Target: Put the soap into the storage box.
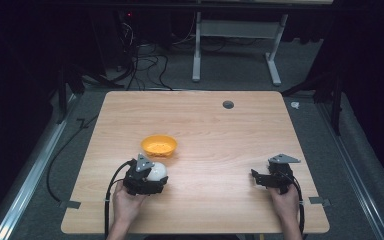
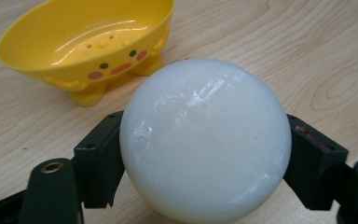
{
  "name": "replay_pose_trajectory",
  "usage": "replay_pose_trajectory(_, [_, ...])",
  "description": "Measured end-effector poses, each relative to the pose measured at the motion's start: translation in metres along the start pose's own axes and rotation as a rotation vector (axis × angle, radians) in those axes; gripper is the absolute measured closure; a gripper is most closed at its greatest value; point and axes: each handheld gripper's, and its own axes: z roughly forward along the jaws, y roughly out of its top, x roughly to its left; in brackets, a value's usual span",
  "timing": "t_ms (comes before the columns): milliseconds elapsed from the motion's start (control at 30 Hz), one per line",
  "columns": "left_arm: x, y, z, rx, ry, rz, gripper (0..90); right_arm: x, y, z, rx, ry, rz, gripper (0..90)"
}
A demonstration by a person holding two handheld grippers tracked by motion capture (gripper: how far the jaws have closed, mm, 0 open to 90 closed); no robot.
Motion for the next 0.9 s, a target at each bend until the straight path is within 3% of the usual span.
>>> replay_pose_trajectory(900, [0.02, 0.038, -0.007, -0.026, 0.012, 0.017, 24.5, 0.0, 0.0, 0.0, 0.001, 0.0, 0.0, 20.1])
